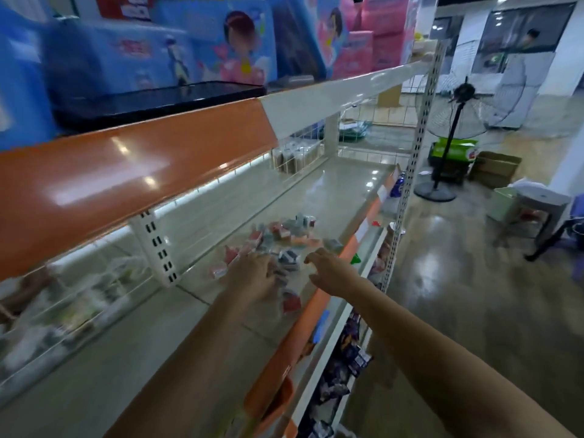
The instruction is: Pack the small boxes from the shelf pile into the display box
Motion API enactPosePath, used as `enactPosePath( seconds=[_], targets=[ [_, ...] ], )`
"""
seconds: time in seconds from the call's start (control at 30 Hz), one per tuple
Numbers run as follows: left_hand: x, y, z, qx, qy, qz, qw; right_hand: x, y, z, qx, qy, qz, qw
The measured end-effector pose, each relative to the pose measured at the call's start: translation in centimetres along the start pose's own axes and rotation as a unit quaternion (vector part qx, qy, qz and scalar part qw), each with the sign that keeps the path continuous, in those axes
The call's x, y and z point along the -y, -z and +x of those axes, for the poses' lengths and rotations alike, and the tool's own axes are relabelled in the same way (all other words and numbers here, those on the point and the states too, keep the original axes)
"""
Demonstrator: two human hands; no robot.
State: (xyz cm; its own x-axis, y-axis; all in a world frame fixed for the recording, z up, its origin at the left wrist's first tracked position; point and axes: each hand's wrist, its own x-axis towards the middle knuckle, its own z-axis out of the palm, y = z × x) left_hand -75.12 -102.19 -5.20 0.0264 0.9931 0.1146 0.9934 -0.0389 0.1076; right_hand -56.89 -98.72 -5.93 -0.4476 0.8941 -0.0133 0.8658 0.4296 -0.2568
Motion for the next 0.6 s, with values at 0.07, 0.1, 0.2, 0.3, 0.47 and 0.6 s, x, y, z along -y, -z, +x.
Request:
enactPosePath(
  seconds=[0.07, 0.1, 0.2, 0.3, 0.47, 0.6],
  targets=[
    [0.1, -0.7, 1.9, 0.009, 0.002, 0.006, 1.0, -1.6, -0.1, 2.0, -0.014, 0.005, -0.003, 1.0],
    [0.1, -1.1, 2.6, 0.011, 0.007, 0.006, 1.0, -2.3, -0.2, 3.0, -0.021, 0.005, -0.008, 1.0],
    [0.5, -2.4, 4.1, 0.004, 0.026, 0.005, 1.0, -4.2, -0.3, 5.8, -0.03, 0.005, -0.016, 0.999],
    [0.9, -3.2, 5.0, -0.01, 0.042, -0.006, 0.999, -5.8, -0.6, 8.4, -0.025, 0.003, -0.024, 0.999],
    [0.8, -3.7, 5.5, -0.009, 0.092, -0.014, 0.996, -7.8, -1.2, 11.2, -0.023, 0.01, 0.01, 1.0],
    [0.9, -3.7, 5.8, 0.009, 0.103, 0.015, 0.995, -9.3, -1.4, 12.5, -0.024, 0.039, 0.04, 0.998]
  ],
)
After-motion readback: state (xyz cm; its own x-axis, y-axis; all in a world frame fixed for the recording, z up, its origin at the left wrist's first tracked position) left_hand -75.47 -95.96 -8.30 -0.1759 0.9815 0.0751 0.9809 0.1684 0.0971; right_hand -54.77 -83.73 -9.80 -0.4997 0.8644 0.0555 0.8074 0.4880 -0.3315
